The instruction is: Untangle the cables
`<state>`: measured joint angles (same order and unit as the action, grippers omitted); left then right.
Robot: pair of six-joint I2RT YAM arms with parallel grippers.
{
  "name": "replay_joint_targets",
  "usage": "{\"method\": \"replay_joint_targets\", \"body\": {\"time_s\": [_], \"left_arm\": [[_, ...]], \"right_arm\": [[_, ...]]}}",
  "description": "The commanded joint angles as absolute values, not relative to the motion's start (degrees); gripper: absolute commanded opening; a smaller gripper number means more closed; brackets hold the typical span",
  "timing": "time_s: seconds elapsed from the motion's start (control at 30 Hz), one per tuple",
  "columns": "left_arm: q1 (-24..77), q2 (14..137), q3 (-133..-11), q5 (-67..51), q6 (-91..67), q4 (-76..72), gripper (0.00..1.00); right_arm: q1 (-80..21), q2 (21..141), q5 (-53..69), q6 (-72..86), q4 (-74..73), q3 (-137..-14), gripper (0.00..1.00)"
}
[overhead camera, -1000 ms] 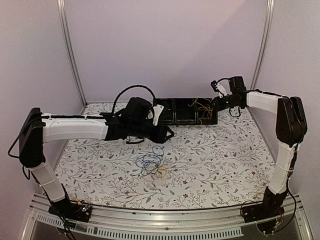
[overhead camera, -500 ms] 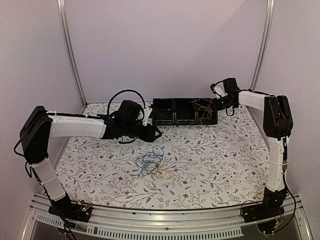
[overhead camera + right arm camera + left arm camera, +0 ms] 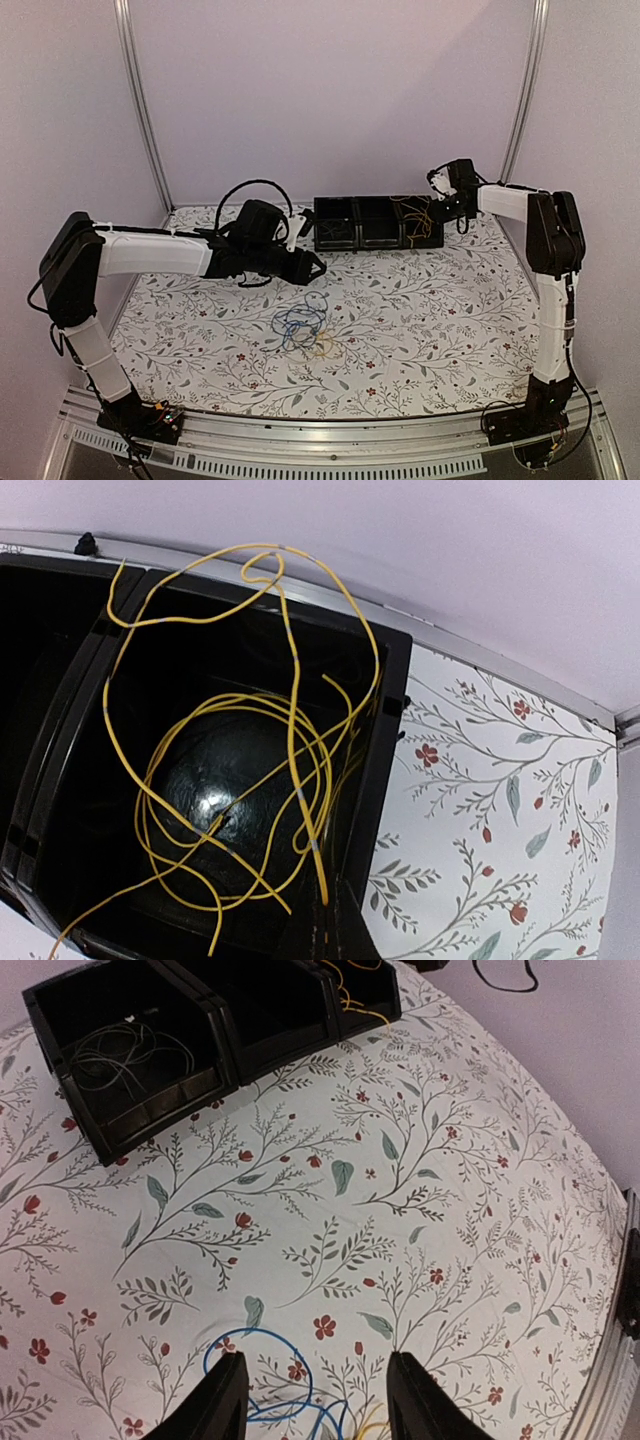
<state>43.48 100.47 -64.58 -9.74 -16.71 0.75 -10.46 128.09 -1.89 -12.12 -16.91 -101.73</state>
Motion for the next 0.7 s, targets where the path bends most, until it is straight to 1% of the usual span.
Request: {"method": "replay_joint_targets", "body": {"time_s": [0.0, 0.23, 0.67], "left_arm": [[43.4, 98.3, -65.4, -10.5, -16.7, -0.2, 0.48], [43.3, 97.9, -65.2, -10.4, -16.8, -0.2, 0.49], [43.4, 98.8, -65.2, -10.7, -16.9, -0.2, 0.49]], "right_arm": [[-9.2, 121.8, -4.4, -14.6, -18.1, -96.3, 0.0], [-9.2, 113.2, -0.6, -15.8, -17.4, -88.6, 0.0], [-9.2, 109.4, -11.5, -22.9, -21.2, -85.9, 0.0]]}}
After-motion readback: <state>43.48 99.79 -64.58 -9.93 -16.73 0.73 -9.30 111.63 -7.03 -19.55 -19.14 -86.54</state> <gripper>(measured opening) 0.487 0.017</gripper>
